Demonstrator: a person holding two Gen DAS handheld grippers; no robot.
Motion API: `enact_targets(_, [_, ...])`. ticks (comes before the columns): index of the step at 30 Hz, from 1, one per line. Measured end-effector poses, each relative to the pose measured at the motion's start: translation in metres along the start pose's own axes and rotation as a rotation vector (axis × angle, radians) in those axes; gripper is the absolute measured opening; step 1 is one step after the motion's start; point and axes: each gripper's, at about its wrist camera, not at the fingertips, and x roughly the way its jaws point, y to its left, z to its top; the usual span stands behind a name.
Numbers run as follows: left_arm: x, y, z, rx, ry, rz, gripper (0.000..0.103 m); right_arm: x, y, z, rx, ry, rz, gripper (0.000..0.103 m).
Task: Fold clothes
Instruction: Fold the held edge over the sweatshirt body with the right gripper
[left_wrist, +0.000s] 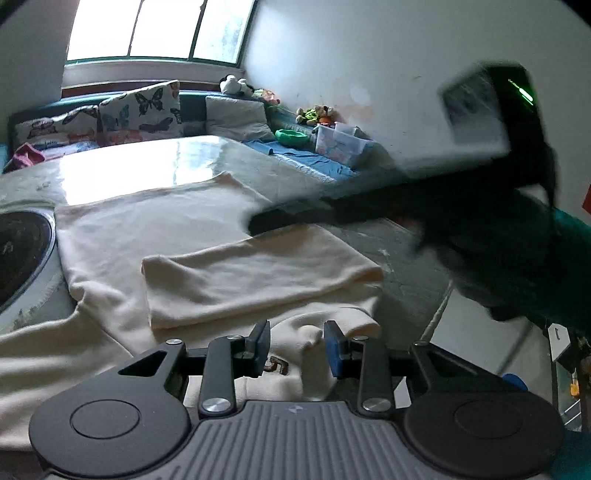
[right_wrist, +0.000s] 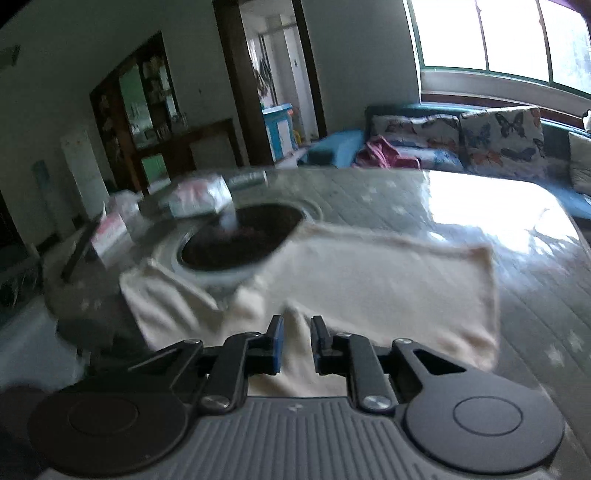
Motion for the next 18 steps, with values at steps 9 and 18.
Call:
enact_targets(9, [0.009, 0.001, -0.003, 0.016, 0.037, 0.009, 0.035, -0.017, -0.001, -0.059, 0.002, 0.137, 0.004, 0.014])
enact_targets(18, [0.017, 0.039, 0.021, -0.069, -0.038, 0.319, 0.041, -0.056, -0.03, -0.063, 0.066, 0.015, -0.206, 0.034])
